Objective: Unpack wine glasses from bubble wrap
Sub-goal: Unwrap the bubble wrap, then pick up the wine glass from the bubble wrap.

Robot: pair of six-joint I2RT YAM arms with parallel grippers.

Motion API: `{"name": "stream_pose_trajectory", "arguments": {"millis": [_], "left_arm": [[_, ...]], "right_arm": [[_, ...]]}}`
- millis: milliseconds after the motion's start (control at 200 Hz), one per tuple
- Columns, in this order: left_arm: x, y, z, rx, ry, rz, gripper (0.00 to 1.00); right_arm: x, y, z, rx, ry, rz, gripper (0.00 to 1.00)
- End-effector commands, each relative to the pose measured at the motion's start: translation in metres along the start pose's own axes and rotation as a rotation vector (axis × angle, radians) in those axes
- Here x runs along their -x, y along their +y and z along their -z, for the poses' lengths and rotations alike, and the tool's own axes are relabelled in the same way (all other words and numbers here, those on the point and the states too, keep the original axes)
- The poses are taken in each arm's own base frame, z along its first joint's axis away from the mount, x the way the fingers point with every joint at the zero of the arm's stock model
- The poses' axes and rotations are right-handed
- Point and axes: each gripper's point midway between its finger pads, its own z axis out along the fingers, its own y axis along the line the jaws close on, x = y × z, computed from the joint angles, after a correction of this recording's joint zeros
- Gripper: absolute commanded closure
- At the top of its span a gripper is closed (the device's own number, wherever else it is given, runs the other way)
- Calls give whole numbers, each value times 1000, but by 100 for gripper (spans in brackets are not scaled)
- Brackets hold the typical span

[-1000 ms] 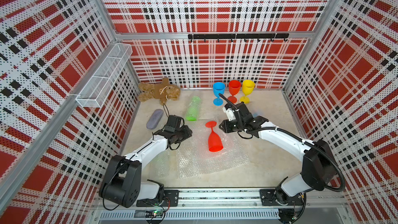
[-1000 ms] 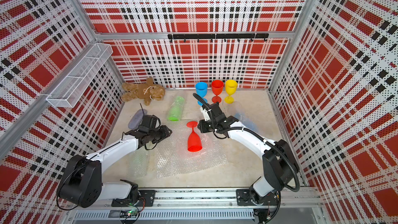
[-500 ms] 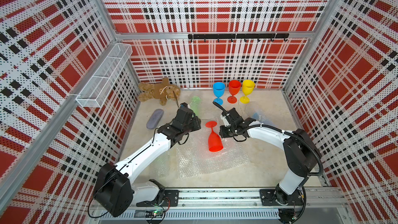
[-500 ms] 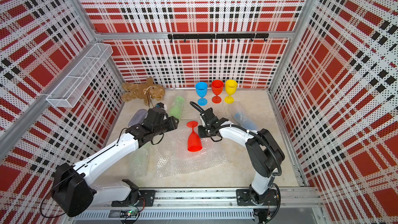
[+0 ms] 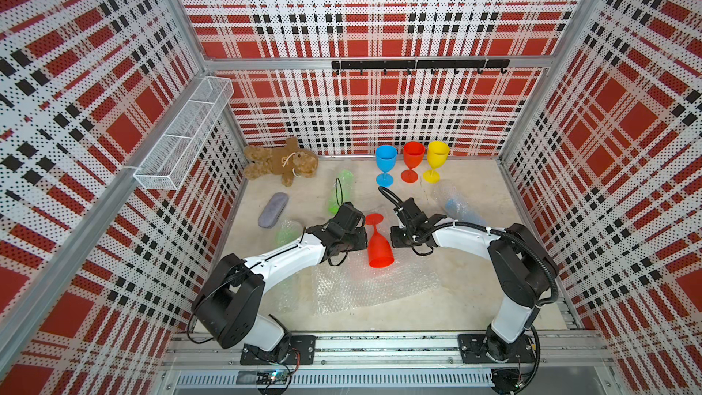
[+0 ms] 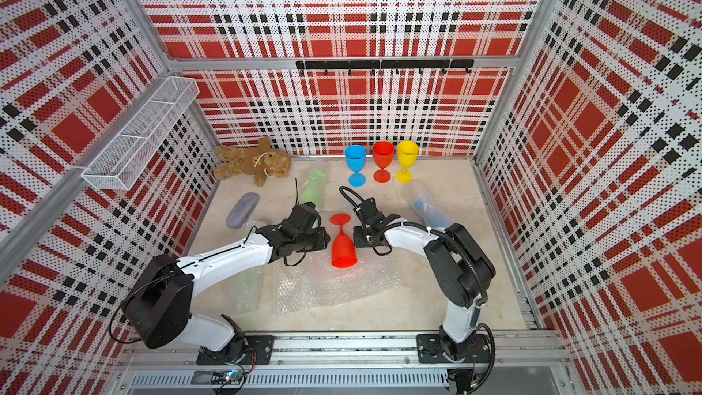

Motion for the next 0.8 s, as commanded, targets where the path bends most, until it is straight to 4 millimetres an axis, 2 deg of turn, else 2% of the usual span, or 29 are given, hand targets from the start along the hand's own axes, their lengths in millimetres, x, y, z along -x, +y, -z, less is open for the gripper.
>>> {"name": "stream_pose_trajectory", "arguments": {"millis": [0,165,431,636,747,792], "left_arm": [[-7,19,-9,36,23,24,73],[-1,44,-5,42,-14,111,75],[-2,59,-9,65,-23,137,76],[8,55,-2,61,-50,132,77],[20,52,11,63,-93,122,77],[26,49,19,58,-116,114,76]], "right_arm": [[2,-24,-11,-49,-22,-86,83],[7,-38,-8,-29,-47,-158,75],[26,-45,17,9,-131,-223,65],[38,-31,54,78,-198,-165,48],[47,-26,79,79,-235,-96,43],[52,-22,88,88,-246,-60,37]]}}
